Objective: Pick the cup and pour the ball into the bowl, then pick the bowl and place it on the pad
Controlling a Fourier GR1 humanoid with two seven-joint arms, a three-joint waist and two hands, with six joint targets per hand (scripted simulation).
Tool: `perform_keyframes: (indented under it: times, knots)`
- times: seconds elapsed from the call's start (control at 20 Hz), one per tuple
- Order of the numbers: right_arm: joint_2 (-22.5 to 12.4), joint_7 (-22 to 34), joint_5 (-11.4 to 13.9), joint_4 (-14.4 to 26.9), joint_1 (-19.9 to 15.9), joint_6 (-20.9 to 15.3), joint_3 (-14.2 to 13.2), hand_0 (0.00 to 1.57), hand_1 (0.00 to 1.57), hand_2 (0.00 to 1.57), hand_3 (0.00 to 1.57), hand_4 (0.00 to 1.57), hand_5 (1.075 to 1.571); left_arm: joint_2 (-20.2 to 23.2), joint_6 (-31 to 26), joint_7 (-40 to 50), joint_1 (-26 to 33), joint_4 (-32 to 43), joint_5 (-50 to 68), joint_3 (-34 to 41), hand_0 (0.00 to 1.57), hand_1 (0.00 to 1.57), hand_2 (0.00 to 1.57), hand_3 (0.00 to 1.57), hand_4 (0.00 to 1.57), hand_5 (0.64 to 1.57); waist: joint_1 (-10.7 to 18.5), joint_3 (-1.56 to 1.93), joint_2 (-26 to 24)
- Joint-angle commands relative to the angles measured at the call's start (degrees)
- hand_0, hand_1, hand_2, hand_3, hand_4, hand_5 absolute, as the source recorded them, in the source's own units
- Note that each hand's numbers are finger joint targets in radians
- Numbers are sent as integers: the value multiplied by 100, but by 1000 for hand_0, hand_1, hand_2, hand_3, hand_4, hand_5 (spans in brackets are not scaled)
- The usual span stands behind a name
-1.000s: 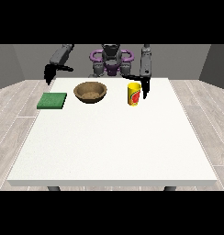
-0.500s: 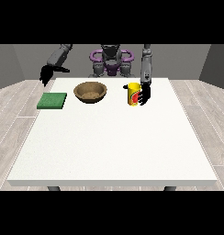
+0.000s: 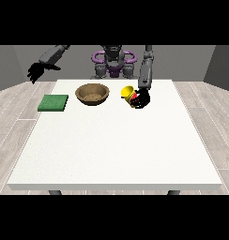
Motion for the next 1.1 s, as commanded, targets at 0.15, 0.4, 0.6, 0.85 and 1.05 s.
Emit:
perform_keyframes:
  times: [0.15, 0.4, 0.6, 0.85, 1.05]
  knots:
    - [-444, -251, 45, 1181, 22, 218, -348, 0, 0, 0, 0, 0, 1556, -94, 589, 1271, -224, -118, -1052, -848, 1348, 1348, 1571, 1571, 989, 1532, 439, -16, -794]
    - [-372, -201, 175, 1824, 317, 24, -397, 0, 0, 104, 0, 0, 1560, -250, 548, 2749, -488, -241, -2055, -1706, 1372, 1372, 1571, 1571, 1054, 1558, 914, -9, -1749]
    - [-434, -415, 263, 2124, 608, 116, -410, 0, 0, 0, 0, 0, 1558, -339, 402, 3459, -490, -328, -2641, -2064, 1375, 1375, 1571, 1571, 1143, 1567, 1084, -20, -1972]
    - [-349, -721, 352, 2245, 470, 13, -359, 0, 0, 39, 0, 0, 1558, -324, 574, 3858, -661, -438, -3277, -2198, 1375, 1375, 1571, 1571, 1143, 1567, 1183, -22, -1668]
    - [-440, -531, 249, 2527, 607, 86, -463, 0, 0, 0, 0, 0, 1554, -403, 274, 4373, -441, -552, -3939, -2674, 1346, 1346, 1571, 1571, 1048, 1569, 1376, -22, -2148]
